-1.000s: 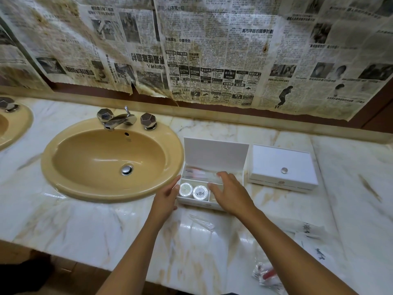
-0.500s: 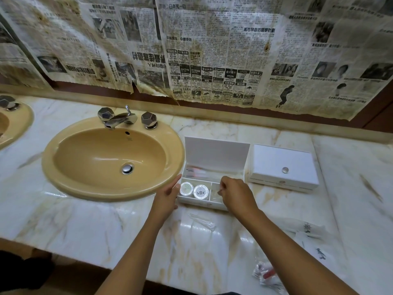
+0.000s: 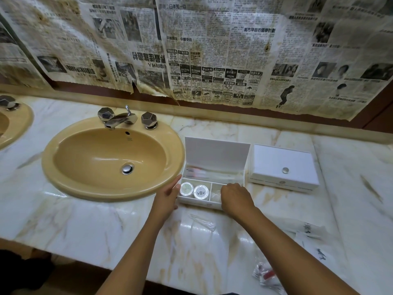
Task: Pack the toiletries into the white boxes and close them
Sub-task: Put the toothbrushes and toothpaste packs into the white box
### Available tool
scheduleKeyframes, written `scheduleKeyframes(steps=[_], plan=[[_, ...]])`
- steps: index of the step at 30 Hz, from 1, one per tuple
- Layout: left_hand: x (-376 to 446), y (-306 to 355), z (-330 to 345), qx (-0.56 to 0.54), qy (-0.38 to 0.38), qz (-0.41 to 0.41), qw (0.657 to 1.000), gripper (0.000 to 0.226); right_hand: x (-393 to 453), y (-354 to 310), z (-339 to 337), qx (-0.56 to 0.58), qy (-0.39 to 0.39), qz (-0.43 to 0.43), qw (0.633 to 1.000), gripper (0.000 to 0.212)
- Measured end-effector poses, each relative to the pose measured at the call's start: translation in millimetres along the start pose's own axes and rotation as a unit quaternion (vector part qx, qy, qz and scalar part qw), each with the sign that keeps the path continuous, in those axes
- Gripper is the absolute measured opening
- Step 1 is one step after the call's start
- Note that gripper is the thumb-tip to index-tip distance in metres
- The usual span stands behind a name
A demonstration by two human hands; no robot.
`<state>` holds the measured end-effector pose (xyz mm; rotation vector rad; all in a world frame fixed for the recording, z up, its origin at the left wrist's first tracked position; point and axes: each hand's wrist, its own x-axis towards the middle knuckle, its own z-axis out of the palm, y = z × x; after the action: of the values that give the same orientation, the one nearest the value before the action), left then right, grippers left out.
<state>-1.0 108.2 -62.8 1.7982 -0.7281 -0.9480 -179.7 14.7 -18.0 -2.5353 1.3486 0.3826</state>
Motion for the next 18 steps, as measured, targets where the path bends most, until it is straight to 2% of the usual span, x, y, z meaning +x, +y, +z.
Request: scheduleKeyframes(steps=[4,7,11,14,16,18], plan=[[-1.2,0.5,-0.8,-0.009,-0.007,0.003,1.0,0.03,1.6,0.7,-2.1,-0.044,-0.027,0.003,0.999,0.028],[-1.4,1.6,-0.5,-0.009,-0.005,0.001,1.0,0.031,0.0,0.5,-7.6,-0.036,-0.016,0.012,0.999,0.019],[-1.0,1.0,-0.2,-0.009,-0.003,-0.001,1.0,0.031,-2.7,-4.5,-9.2,0.026,0.083,0.009,0.996,0.016],[-0.3,0.3,-0.3,-0.007,-0.005,-0.003,1.0,0.032,-7.8,-15.2,-0.3,0.115,0.159,-0.058,0.979,0.023],[-0.3,0.9,-0.5,-0.012,-0.006,-0.006,1.0,0.031,-16.3,-26.0,10.1,0.152,0.125,-0.105,0.975,0.021],[-1.0,2.2,-0.4,-0.016,-0.01,-0.008,1.0,0.03,-22.9,-33.3,25.7,0.125,0.07,-0.126,0.982,0.021]])
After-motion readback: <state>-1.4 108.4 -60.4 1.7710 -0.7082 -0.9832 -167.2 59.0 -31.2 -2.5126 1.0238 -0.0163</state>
